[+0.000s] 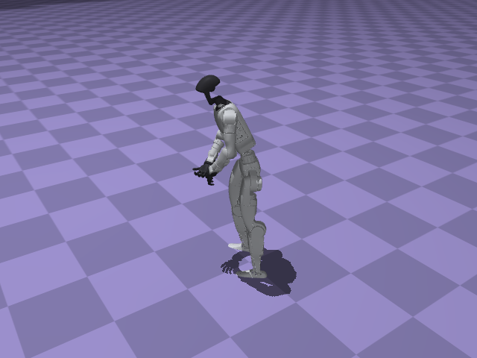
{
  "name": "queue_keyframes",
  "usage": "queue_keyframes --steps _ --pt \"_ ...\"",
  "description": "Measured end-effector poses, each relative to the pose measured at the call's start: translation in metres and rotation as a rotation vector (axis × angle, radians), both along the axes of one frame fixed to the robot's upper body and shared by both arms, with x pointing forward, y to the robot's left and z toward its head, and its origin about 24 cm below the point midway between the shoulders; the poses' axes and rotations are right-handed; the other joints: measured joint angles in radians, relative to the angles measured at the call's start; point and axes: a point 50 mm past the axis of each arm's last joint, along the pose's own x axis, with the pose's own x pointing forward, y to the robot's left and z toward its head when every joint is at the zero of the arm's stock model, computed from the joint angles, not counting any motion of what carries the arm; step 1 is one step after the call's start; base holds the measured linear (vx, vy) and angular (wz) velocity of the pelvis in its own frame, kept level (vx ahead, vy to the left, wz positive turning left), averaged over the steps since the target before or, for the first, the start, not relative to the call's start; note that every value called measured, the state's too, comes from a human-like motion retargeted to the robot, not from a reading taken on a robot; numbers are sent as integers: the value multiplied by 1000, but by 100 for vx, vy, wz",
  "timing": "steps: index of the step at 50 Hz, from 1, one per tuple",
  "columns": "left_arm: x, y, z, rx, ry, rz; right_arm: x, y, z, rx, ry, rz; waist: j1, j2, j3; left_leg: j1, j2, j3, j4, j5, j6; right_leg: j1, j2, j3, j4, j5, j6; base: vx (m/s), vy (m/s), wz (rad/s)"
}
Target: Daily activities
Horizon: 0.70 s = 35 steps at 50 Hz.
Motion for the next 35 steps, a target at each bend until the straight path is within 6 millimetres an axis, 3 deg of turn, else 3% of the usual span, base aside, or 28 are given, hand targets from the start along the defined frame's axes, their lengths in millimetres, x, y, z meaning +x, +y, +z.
queue_keyframes --steps 3,7,10,18,24,29,35 --pt "-1 1 -3 11 11 -2 -14 5 -13 7 59 24 -5 -7 -9 11 1 3 0 -3 3 13 6 9 -14 6 0 0 0 0" --pt "-4 3 -6 37 8 -27 -16 9 -14 -6 60 73 -4 -14 -18 25 1 16 1 -8 2 25 9 20 -18 9 2 0 0 0" --pt "-6 5 -7 68 -6 -66 0 9 -2 -37 2 100 -4 -19 -23 32 1 28 10 -16 0 30 9 29 -11 8 4 0 0 0" --pt "-7 6 -10 133 -68 -133 60 3 56 -132 -212 57 -2 -32 -29 32 -3 62 40 -40 5 27 7 51 4 6 11 0 0 0" --pt "-5 6 -10 119 -76 -115 70 8 73 -73 -263 32 -7 -33 -30 29 0 74 51 -45 8 27 16 59 -7 21 17 0 0 0" --pt "-3 5 -6 80 -76 -88 55 11 59 12 -220 10 -12 -31 -29 29 5 74 53 -46 10 32 23 59 -18 35 20 0 0 0" --pt "-2 6 0 43 -106 -66 18 14 17 93 -45 -33 -11 -27 -27 38 9 66 43 -44 15 41 29 55 -33 43 22 0 0 0"
